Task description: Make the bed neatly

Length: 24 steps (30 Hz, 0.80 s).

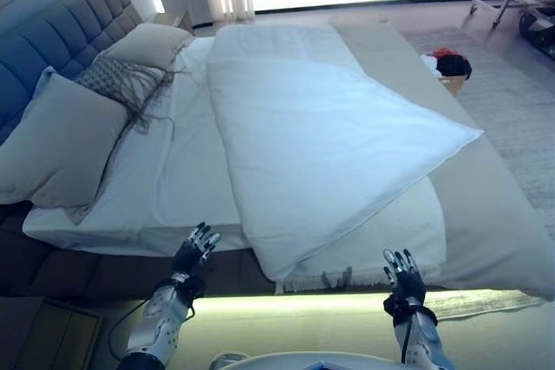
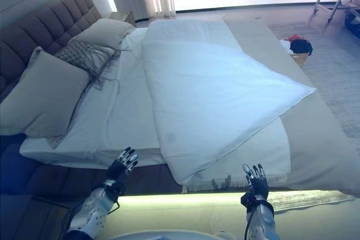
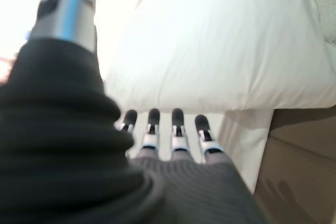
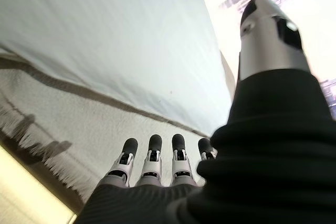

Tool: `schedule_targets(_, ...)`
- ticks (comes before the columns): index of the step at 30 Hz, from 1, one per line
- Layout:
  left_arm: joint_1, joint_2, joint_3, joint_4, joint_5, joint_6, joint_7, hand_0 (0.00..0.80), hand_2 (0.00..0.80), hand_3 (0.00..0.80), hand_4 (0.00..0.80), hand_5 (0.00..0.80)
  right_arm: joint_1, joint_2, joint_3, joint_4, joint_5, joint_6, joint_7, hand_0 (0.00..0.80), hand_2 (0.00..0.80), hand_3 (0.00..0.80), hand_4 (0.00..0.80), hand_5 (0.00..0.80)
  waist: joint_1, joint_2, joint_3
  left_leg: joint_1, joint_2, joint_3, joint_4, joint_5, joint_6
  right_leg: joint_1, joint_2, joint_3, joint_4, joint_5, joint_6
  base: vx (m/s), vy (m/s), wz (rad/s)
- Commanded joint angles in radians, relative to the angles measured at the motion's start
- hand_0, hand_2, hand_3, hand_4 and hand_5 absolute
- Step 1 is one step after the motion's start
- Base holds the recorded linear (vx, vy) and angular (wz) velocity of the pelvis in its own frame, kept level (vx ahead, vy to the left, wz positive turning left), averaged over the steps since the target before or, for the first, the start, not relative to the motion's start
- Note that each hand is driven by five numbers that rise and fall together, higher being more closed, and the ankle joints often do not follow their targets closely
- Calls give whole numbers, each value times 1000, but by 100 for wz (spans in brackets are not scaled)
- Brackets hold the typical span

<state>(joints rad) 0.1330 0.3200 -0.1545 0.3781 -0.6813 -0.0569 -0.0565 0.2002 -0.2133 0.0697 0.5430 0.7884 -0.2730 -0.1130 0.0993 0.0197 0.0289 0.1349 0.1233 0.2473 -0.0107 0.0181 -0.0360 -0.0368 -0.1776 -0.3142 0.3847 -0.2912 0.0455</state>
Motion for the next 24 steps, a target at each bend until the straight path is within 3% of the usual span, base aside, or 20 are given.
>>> schedule_targets(1,-38,20,42,-69,2,-49,-4,0,0,0,0,0,-18,20,-27,-59,-9,-27,9,0,0,0,0,0,7,-65,14,33,-43,7,-30,-72,19,163,-65,-57,-399,346,114,6,-14,-4)
schedule_targets(6,-35,18,46,-80,13,-62,6,0,0,0,0,0,-6,12,-22,-62,-6,-2,55,0,0,0,0,0,3,-68,14,32,-35,16,-27,-71,12,160,-60,-60,-401,345,111,2,-5,-1)
schedule_targets(11,-30,29,43,-99,100,-78,8,0,0,0,0,0,0,22,-12,-81,125,21,153,0,0,0,0,0,7,-74,24,24,-32,22,1,-83,14,162,-64,-62,-401,345,111,0,0,0)
schedule_targets(19,-6,47,22,-148,82,-72,-44,0,0,0,0,0,25,16,-2,-106,100,15,233,0,0,0,0,0,5,-88,49,-2,-56,6,114,-140,41,141,-94,-50,-363,351,117,-15,-1,-1)
schedule_targets(24,13,39,20,-147,53,-74,-32,0,0,0,0,0,17,-1,9,-107,82,48,250,0,0,0,0,0,8,-93,47,-1,-67,-12,129,-155,46,150,-74,-19,-391,354,108,-1,-7,-16)
